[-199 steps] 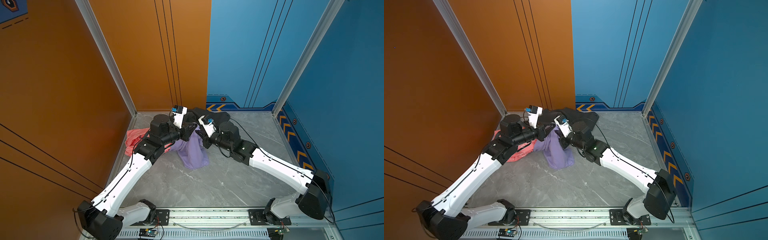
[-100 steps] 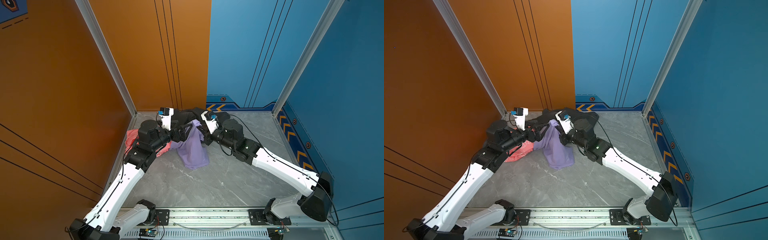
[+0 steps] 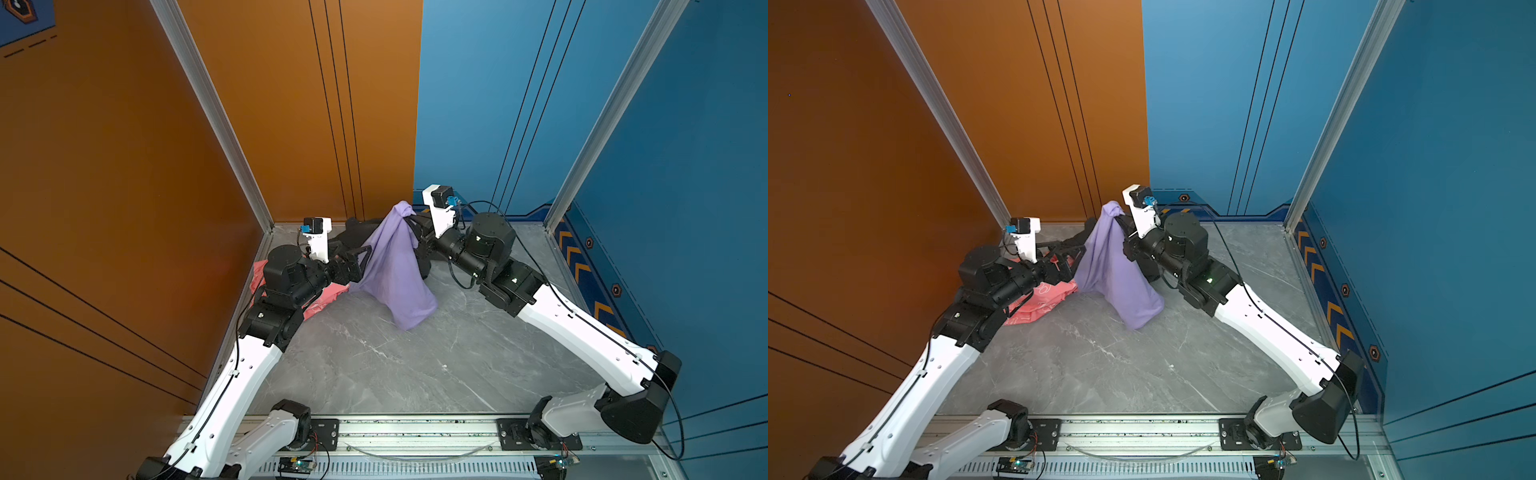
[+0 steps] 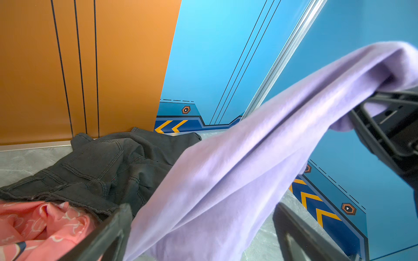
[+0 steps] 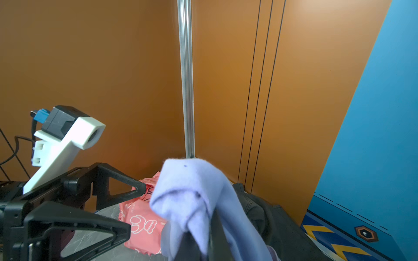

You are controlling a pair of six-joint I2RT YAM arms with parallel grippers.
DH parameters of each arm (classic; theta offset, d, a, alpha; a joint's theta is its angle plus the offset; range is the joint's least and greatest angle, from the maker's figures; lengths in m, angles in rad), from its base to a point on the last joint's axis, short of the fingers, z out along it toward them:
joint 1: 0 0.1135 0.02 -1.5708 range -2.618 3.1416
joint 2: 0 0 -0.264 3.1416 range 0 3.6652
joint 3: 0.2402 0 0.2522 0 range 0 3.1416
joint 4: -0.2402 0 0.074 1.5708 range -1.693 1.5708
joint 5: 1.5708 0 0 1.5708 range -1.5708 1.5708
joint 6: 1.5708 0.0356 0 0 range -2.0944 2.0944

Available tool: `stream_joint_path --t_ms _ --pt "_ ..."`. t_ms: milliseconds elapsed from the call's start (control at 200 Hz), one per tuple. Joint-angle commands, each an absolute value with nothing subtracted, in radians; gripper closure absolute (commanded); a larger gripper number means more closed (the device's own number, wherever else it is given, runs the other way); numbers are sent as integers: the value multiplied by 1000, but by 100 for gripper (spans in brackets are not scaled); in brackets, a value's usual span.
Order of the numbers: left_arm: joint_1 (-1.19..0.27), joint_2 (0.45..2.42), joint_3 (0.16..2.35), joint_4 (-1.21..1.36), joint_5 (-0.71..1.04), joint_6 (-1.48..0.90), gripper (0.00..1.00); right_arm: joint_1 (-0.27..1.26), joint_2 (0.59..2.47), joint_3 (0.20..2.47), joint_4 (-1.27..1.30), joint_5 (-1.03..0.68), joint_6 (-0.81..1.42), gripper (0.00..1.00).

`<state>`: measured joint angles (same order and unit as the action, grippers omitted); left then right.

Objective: Pick out a specific cloth from the pile
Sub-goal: 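Carry the lavender shirt with the right gripper away from the pile and lower it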

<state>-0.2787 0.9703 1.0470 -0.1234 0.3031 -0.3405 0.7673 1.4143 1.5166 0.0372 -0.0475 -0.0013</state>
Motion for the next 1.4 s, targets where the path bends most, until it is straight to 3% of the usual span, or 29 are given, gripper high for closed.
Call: stream_joint_path --t_ms 0,546,871,1166,1397 --pt "-266 956 1009 -118 308 -350 2 730 1339 1579 103 -13 -8 100" --pt "-255 975 984 -102 325 -352 2 367 1172 1581 -22 -8 0 100" --pt "-251 985 982 -102 329 -347 2 62 1336 1701 -31 -144 196 100" --pt "-240 965 976 -139 320 -328 2 -4 1517 1865 -139 -184 167 100" --pt "-233 948 954 -140 316 -328 2 -4 1521 1709 -315 -38 41 100"
